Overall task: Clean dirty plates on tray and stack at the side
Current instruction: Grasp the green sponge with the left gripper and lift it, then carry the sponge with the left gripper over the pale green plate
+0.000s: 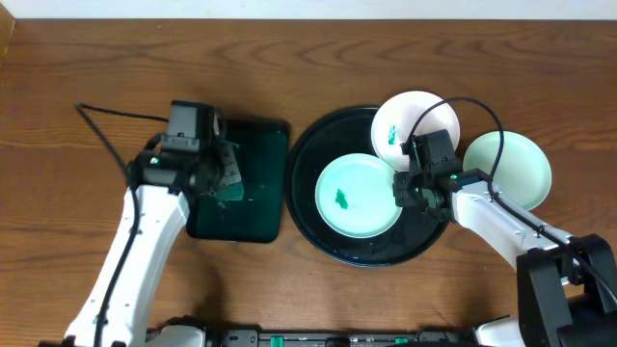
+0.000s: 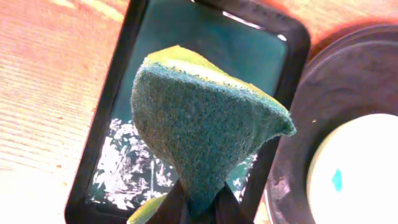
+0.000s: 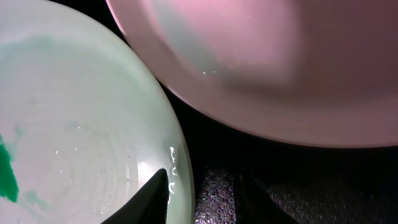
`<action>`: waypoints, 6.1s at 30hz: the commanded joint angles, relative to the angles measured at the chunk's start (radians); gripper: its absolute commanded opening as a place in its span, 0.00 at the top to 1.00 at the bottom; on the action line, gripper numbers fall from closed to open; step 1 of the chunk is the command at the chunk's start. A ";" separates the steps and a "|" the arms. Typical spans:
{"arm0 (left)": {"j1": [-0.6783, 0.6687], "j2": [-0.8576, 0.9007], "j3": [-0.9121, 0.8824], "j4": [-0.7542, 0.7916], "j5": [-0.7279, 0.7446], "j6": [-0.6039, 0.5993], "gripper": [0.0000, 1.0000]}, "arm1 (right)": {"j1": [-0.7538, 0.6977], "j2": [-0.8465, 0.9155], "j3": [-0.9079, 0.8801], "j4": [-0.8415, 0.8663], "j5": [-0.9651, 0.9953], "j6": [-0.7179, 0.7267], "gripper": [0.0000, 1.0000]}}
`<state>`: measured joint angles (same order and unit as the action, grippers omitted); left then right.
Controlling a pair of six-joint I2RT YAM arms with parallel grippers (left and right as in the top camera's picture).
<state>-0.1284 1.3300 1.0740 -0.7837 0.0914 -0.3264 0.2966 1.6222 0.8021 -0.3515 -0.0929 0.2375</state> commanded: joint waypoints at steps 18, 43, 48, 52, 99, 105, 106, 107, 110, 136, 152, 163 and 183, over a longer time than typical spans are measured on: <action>-0.002 0.130 -0.053 -0.023 0.000 0.018 0.93 | -0.007 -0.008 0.015 -0.004 0.010 0.001 0.74; -0.107 0.317 -0.136 0.063 0.129 -0.018 0.93 | -0.007 -0.008 0.015 -0.003 0.009 0.001 0.74; -0.112 0.316 -0.154 0.084 0.135 -0.053 0.93 | -0.007 -0.008 0.015 -0.003 0.010 0.001 0.74; -0.111 0.316 -0.153 0.095 0.196 -0.053 0.93 | -0.007 -0.008 0.015 -0.003 0.010 0.001 0.74; -0.111 0.225 0.013 -0.019 -0.107 0.008 0.93 | -0.007 -0.008 0.015 -0.021 -0.151 0.030 0.99; -0.112 0.225 0.009 -0.031 -0.108 0.012 0.93 | -0.007 -0.008 0.015 -0.018 -0.151 0.159 0.99; -0.111 0.225 0.009 -0.031 -0.108 0.012 0.93 | -0.007 -0.008 0.015 -0.017 -0.149 0.158 0.94; -0.111 0.225 0.009 -0.031 -0.108 0.012 0.92 | -0.007 -0.008 0.015 -0.016 -0.143 0.158 0.84; -0.112 0.225 0.009 -0.031 -0.108 0.012 0.93 | -0.007 -0.008 0.015 0.005 -0.143 0.113 0.67; -0.112 0.225 0.009 -0.029 -0.108 0.013 0.93 | -0.008 0.005 0.014 0.033 -0.046 0.182 0.99; -0.110 0.225 0.096 -0.029 -0.183 0.105 0.93 | -0.007 0.005 0.024 0.002 -0.125 0.137 0.99; -0.091 0.227 0.326 -0.239 -0.183 0.105 0.93 | 0.002 0.005 0.049 -0.038 -0.122 0.068 0.99; -0.120 0.298 0.314 -0.222 -0.183 0.079 0.93 | 0.059 0.006 0.049 -0.026 -0.114 0.035 0.99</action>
<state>-0.2470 1.6115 1.3827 -1.0023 -0.0780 -0.2386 0.3485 1.6444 0.8314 -0.3801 -0.2028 0.2947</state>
